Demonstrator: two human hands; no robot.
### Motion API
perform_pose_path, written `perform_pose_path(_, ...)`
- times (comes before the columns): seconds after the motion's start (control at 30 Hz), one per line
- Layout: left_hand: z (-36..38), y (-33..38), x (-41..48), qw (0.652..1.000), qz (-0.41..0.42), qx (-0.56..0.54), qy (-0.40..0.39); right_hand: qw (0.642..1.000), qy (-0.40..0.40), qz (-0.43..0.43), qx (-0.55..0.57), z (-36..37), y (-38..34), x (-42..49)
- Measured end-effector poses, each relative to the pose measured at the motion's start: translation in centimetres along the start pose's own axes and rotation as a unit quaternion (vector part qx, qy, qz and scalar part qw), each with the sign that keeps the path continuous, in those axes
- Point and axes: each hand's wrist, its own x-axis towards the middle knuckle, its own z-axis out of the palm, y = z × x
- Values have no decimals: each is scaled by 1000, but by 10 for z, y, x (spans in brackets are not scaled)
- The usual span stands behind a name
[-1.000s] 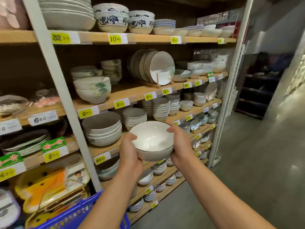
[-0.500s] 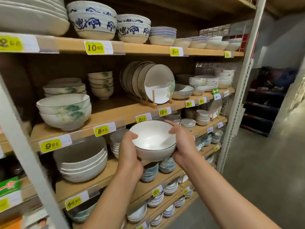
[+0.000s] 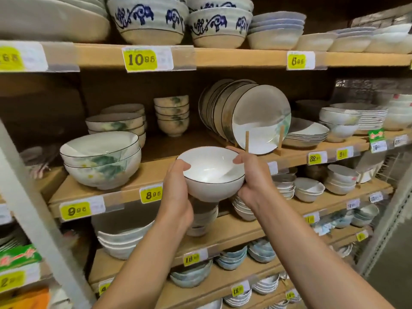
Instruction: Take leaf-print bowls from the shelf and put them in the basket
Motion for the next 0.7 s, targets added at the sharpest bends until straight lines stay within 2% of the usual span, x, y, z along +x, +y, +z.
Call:
perform_pose_path(0.27,24,12,52,992,87,6,86,994,-97,48,-21,23,-17,81)
perform_pose_path(0.4,37,6,67,980,150,-30,123,991,-123,60,-4,37,-20,108)
perform_pose_path(0.5,48,-4,68,969,192,-13,156,990,-126,61,-19,50,-13,119)
perform_pose_path(0.63,53,-4,81,956,188,-19,225,988,-117,88,-41,65,-3,122)
perform_pose_path(0.7,49,2,90,953,188,-32,237,989,-125,74,-42,69,4,125)
